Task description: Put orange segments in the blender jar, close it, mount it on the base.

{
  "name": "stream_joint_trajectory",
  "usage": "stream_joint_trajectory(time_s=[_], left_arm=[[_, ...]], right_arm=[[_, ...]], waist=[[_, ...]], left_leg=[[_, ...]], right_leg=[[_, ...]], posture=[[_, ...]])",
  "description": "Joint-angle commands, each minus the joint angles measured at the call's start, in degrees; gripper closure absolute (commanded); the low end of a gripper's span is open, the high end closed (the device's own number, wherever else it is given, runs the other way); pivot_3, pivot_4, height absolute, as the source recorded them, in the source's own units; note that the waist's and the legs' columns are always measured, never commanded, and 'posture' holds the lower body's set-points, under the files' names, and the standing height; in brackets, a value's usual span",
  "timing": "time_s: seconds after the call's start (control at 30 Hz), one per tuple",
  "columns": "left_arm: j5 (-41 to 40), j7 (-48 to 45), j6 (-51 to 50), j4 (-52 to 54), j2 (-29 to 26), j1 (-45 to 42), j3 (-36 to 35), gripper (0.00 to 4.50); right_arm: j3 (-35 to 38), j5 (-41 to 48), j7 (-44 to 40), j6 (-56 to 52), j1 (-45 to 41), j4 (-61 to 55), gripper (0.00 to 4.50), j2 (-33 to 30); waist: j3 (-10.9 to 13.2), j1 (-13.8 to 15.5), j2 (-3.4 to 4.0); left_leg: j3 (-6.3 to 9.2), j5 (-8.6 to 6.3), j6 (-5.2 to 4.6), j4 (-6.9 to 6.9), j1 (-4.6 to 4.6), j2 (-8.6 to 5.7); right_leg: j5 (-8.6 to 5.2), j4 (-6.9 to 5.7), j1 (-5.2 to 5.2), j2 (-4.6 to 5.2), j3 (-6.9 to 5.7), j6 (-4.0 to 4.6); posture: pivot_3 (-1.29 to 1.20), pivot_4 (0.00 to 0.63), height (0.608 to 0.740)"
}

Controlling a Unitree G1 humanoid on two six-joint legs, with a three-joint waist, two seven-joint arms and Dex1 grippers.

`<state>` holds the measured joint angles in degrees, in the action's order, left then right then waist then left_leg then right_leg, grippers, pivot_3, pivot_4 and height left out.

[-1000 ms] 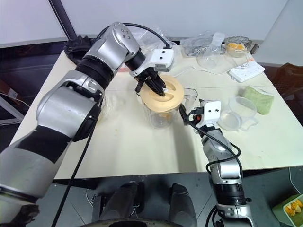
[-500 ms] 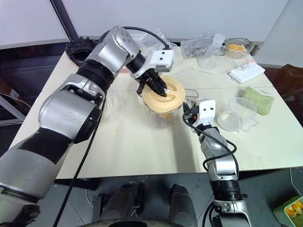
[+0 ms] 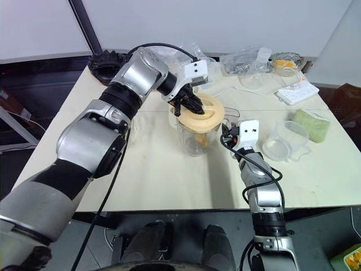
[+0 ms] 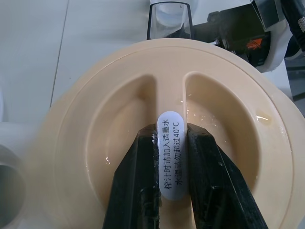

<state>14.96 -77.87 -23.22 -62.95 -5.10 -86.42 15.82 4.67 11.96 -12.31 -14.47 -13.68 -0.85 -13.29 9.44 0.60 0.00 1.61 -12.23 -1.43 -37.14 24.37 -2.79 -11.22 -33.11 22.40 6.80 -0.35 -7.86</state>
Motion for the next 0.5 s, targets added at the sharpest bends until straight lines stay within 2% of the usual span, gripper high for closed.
stream_joint_trajectory(time_s=[0.03,0.1,0.37,0.43,0.5], left_arm=[[2.59,5.44,-1.79,-2.44,0.60,4.64,3.27,4.26],[2.09,5.00,-1.53,-1.71,0.52,4.53,3.06,4.26],[-2.41,1.02,-6.24,7.08,-0.66,0.83,1.02,0.39],[-4.52,0.69,-9.12,9.95,-1.53,-1.56,-0.77,0.39],[-9.53,1.78,-14.91,13.30,-2.07,-7.53,-6.32,0.39]], right_arm=[[-2.36,0.41,-3.18,2.25,-1.90,-3.89,3.59,0.67],[-2.28,0.36,-3.35,2.32,-1.86,-3.68,3.59,0.53],[-2.37,-0.20,-4.14,2.03,-1.07,-3.94,3.59,0.05],[-2.27,-0.22,-4.27,1.98,-0.89,-3.97,3.59,-0.08],[-1.86,-0.34,-4.27,1.33,-0.48,-4.01,3.59,-0.70]], waist=[[-0.06,0.06,0.07],[-0.08,0.07,0.11],[-0.01,-0.39,0.02],[0.01,-0.31,0.03],[0.17,-0.34,-0.04]], left_leg=[[0.01,0.00,0.00,0.06,-0.03,0.04],[0.02,0.00,0.00,0.12,-0.04,0.13],[-0.06,0.02,-0.01,0.04,0.07,0.14],[-0.08,0.03,-0.02,0.04,0.08,0.14],[-0.13,0.09,-0.12,0.03,0.13,0.13]], right_leg=[[-0.03,-0.05,0.04,-0.01,-0.05,-0.02],[-0.05,-0.06,0.07,-0.04,-0.15,-0.02],[-0.04,-0.13,0.34,-0.09,-0.18,-0.02],[-0.05,-0.22,0.40,-0.11,-0.16,0.01],[-0.15,-0.29,0.50,-0.12,-0.15,-0.03]], posture=[[0.00,0.150,0.740],[0.00,0.150,0.740],[0.00,0.150,0.740],[0.00,0.150,0.740],[0.00,0.150,0.740]])
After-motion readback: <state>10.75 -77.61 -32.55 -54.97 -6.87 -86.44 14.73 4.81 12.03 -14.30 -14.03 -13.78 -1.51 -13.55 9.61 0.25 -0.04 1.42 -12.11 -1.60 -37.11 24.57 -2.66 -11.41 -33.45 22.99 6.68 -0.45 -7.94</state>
